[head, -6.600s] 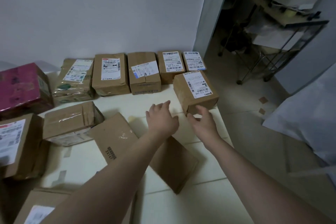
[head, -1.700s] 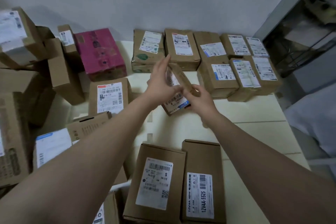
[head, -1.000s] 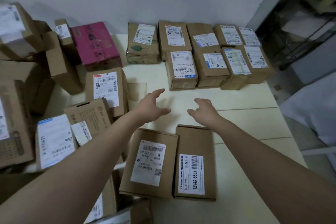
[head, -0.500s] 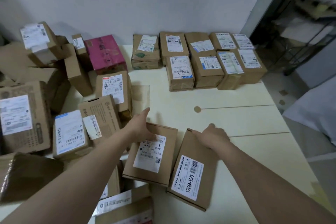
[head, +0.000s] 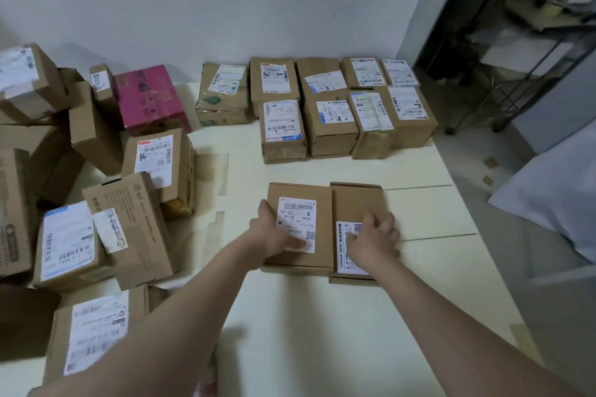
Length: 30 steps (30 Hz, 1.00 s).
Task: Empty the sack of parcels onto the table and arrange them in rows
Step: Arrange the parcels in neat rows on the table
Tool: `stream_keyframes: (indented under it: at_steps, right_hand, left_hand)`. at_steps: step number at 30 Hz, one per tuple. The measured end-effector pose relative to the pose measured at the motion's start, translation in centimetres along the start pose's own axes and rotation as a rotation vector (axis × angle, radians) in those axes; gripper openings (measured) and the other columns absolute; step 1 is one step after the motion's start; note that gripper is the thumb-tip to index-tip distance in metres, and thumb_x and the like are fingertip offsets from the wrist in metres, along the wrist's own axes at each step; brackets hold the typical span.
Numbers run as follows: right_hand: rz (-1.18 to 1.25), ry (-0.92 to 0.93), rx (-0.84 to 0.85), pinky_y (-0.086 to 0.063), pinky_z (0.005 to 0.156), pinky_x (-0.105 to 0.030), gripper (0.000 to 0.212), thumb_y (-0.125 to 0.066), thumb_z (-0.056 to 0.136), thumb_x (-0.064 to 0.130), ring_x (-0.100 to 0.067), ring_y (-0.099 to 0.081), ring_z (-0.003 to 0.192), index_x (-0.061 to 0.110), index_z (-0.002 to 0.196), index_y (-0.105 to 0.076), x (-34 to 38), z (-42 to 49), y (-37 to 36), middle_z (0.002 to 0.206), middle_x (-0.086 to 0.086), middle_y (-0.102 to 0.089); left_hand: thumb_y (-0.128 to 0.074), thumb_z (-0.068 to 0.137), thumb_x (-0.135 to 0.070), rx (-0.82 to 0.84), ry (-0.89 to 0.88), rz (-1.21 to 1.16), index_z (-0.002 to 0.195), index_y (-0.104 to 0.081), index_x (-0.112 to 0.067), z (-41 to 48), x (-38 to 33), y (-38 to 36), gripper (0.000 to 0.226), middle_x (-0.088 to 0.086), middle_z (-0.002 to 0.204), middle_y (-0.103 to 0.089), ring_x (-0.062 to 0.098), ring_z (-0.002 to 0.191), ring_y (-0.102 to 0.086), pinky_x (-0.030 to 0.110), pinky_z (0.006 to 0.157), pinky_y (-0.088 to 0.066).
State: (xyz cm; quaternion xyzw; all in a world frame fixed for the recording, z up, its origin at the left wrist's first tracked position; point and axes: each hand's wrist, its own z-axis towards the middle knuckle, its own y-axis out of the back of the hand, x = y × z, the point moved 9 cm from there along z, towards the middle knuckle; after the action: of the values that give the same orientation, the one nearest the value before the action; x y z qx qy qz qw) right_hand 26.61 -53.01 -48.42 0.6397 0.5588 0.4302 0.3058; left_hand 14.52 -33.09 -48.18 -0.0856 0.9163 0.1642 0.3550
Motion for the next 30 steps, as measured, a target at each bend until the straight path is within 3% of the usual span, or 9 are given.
stream_keyframes:
  at_steps: [3, 6, 8, 13, 16, 18, 23, 28, 30]
  right_hand:
    - [0.029, -0.043, 0.002, -0.033, 0.105, -0.05, 0.064, -0.052, 0.095, 0.036, -0.034, -0.017, 0.137, 0.035, 0.15, -0.019, -2.0, 1.2, 1.6, 0.157, -0.01, 0.008]
    - [0.045, -0.073, -0.001, -0.03, 0.106, -0.06, 0.061, -0.051, 0.095, 0.039, -0.035, -0.016, 0.137, 0.043, 0.149, -0.02, -5.5, 2.6, 3.0, 0.159, -0.006, 0.01]
    - [0.063, -0.074, -0.005, -0.03, 0.106, -0.061, 0.06, -0.05, 0.096, 0.041, -0.036, -0.018, 0.137, 0.044, 0.148, -0.022, -7.2, 3.4, 3.7, 0.159, -0.004, 0.009]
    - [0.037, -0.027, -0.122, -0.025, 0.111, -0.052, 0.059, -0.057, 0.093, 0.037, -0.037, -0.017, 0.14, 0.014, 0.143, -0.035, -9.0, 5.8, 6.4, 0.158, -0.014, 0.004]
    - [-0.07, -0.035, -0.074, -0.015, 0.111, -0.065, 0.066, -0.052, 0.091, 0.047, -0.04, -0.004, 0.143, 0.023, 0.147, -0.028, -9.8, 7.1, 6.4, 0.159, -0.014, 0.011]
    - [-0.064, -0.081, -0.017, -0.02, 0.108, -0.071, 0.075, -0.051, 0.089, 0.052, -0.043, -0.003, 0.141, 0.032, 0.152, -0.016, -10.2, 8.0, 6.3, 0.158, -0.01, 0.019]
    - [0.052, -0.129, 0.036, -0.035, 0.106, -0.061, 0.083, -0.051, 0.09, 0.054, -0.045, -0.008, 0.139, 0.034, 0.154, -0.002, -10.9, 9.9, 7.0, 0.157, -0.011, 0.023]
    - [0.12, -0.134, -0.05, -0.046, 0.097, -0.046, 0.07, -0.054, 0.093, 0.04, -0.042, -0.025, 0.13, 0.021, 0.149, -0.019, -11.4, 11.2, 8.4, 0.158, -0.015, 0.014]
    - [0.123, -0.1, -0.023, -0.041, 0.103, -0.047, 0.066, -0.052, 0.094, 0.036, -0.041, -0.027, 0.132, 0.019, 0.149, -0.019, -11.3, 11.4, 8.3, 0.158, -0.015, 0.005]
  left_hand:
    - [-0.087, 0.065, -0.01, -0.044, -0.037, 0.011, 0.153, 0.011, -0.032, 0.4, -1.6, -2.3, 0.134, 0.005, 0.153, -0.027, 0.028, 0.135, -0.037, 0.04, 0.107, -0.039]
    - [-0.087, 0.069, -0.014, -0.037, -0.046, 0.046, 0.151, 0.017, -0.039, 0.3, -2.6, -5.4, 0.134, 0.01, 0.147, -0.017, 0.025, 0.123, -0.04, 0.031, 0.098, -0.04]
    - [-0.086, 0.068, -0.015, -0.014, -0.063, 0.139, 0.149, 0.019, -0.042, 0.4, -3.3, -8.2, 0.135, 0.01, 0.14, -0.019, 0.03, 0.124, -0.039, 0.038, 0.103, -0.043]
    - [-0.077, 0.076, -0.011, -0.081, -0.236, 0.276, 0.151, 0.005, -0.044, 1.5, -6.1, -12.0, 0.116, 0.011, 0.132, -0.023, 0.036, 0.118, -0.043, 0.04, 0.096, -0.049]
    - [-0.069, 0.081, -0.01, -0.148, -0.305, 0.264, 0.153, -0.001, -0.04, 2.3, -7.4, -12.9, 0.103, 0.014, 0.138, -0.025, 0.036, 0.118, -0.047, 0.033, 0.092, -0.048]
    - [-0.065, 0.082, -0.009, -0.2, -0.32, 0.282, 0.153, -0.003, -0.038, 2.8, -8.1, -13.4, 0.098, 0.015, 0.141, -0.027, 0.035, 0.118, -0.049, 0.036, 0.096, -0.047]
    - [-0.058, 0.083, -0.01, -0.279, -0.32, 0.329, 0.154, -0.009, -0.035, 3.3, -9.7, -13.8, 0.09, 0.012, 0.138, -0.04, 0.03, 0.118, -0.05, 0.038, 0.094, -0.047]
    - [-0.048, 0.086, 0.0, -0.314, -0.334, 0.323, 0.154, -0.017, -0.033, 3.7, -10.3, -13.4, 0.082, 0.006, 0.146, -0.04, 0.025, 0.125, -0.049, 0.033, 0.099, -0.042]
    - [-0.046, 0.086, 0.0, -0.313, -0.329, 0.327, 0.154, -0.016, -0.035, 4.1, -10.1, -13.2, 0.082, 0.004, 0.147, -0.039, 0.024, 0.126, -0.048, 0.033, 0.1, -0.042]
